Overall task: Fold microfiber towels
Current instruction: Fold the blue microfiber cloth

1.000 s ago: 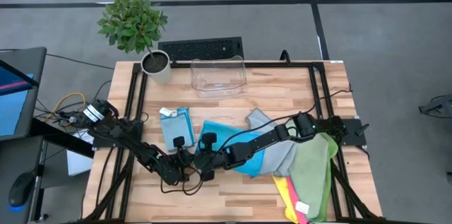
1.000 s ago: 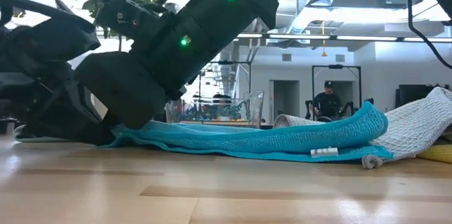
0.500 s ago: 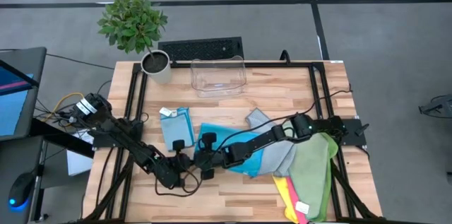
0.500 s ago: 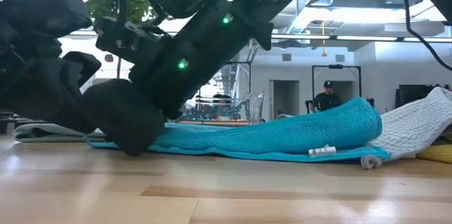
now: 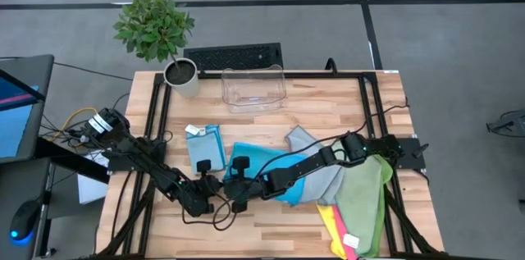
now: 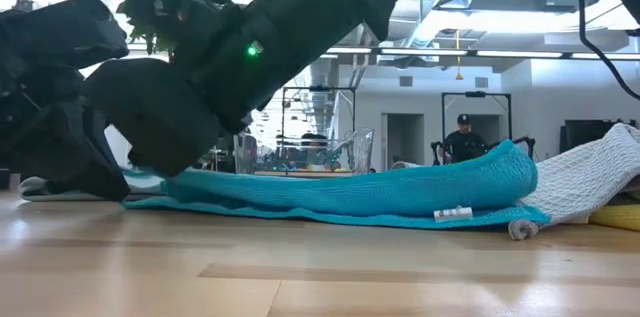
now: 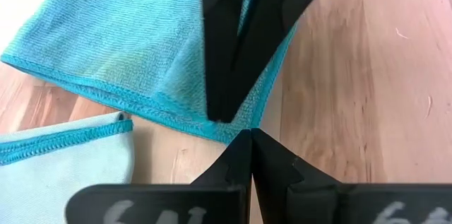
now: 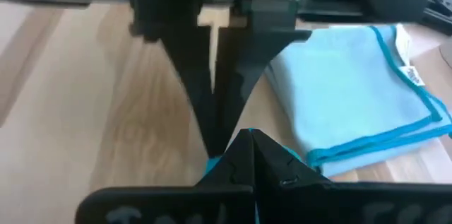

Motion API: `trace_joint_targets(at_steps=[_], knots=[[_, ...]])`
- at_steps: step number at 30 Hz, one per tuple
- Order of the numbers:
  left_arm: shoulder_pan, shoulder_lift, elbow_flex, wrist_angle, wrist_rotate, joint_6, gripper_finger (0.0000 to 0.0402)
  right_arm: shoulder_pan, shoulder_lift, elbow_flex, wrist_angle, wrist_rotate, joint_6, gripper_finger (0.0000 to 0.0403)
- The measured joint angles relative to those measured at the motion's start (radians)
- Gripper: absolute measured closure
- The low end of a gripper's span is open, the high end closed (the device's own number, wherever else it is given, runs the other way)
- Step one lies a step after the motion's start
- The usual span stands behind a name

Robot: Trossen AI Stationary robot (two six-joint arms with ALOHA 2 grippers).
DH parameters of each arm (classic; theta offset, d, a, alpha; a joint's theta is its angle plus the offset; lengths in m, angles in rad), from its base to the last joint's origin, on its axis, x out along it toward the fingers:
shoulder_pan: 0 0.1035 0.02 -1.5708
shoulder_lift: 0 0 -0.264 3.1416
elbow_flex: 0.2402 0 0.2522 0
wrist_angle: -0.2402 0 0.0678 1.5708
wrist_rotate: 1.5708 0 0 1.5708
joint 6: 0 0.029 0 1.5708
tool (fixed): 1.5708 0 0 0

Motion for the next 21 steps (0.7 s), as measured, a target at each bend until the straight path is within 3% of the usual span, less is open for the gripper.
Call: trace_joint_targets(at_steps=[7,12,21], knots=[[0.000,0.000,0.000,0.006,-0.001,-0.001,0.0401,-0.014,0.002,0.000,-0.009,-0.077,0.042,0.0390],[0.000,0.000,0.000,0.006,0.000,-0.001,0.0401,-0.021,0.002,0.000,-0.008,-0.077,0.051,0.0388],[-0.001,-0.002,0.038,-0.050,0.103,0.010,0.0401,-0.025,0.057,0.005,0.032,-0.105,0.082,0.0388]])
